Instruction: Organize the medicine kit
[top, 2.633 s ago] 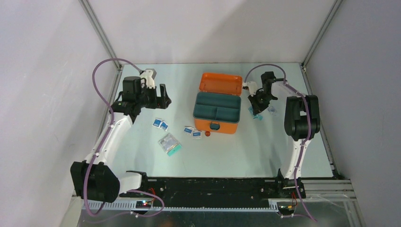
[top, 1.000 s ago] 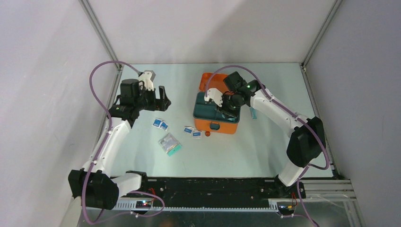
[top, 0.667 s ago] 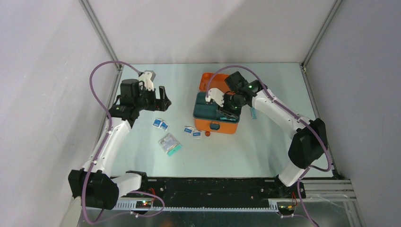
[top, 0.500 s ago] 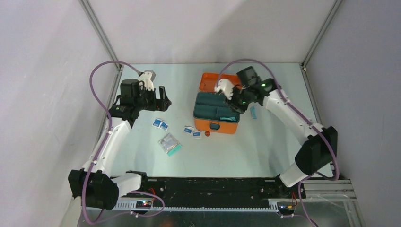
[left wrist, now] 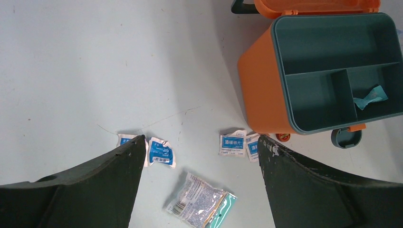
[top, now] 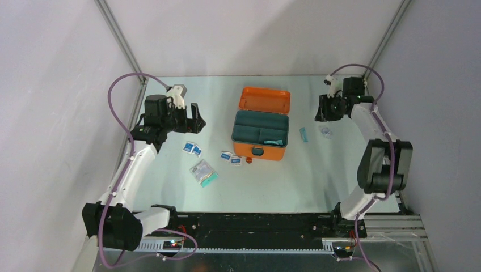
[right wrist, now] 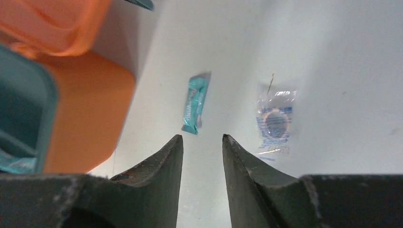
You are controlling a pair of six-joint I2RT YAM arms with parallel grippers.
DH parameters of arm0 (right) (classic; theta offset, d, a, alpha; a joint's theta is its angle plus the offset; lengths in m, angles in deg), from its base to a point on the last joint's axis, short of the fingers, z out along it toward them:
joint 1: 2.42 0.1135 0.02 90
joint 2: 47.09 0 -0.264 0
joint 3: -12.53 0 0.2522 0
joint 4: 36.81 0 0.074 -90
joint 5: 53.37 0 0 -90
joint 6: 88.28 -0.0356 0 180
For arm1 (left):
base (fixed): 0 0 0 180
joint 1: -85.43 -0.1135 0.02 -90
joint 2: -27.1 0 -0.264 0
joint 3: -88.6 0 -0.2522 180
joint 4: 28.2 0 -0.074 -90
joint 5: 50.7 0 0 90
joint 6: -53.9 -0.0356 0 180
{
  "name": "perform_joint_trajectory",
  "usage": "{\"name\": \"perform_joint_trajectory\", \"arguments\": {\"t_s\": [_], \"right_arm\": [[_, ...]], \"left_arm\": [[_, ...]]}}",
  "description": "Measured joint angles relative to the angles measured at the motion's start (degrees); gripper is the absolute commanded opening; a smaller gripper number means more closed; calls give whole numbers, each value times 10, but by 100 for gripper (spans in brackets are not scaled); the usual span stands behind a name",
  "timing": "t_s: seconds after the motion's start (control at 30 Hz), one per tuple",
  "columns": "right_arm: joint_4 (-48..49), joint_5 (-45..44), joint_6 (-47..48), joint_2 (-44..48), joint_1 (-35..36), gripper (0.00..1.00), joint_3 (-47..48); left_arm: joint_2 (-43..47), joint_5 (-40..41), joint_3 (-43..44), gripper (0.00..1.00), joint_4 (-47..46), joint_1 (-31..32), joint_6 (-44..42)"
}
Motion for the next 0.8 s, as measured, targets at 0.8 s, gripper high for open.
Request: {"name": "perform_joint_trajectory", "arguments": {"t_s": [0.8], "right_arm": [[-28, -10, -22, -200, 59, 47, 41]], "left_arm": [[0, 0, -1, 92, 0, -1, 0]]}}
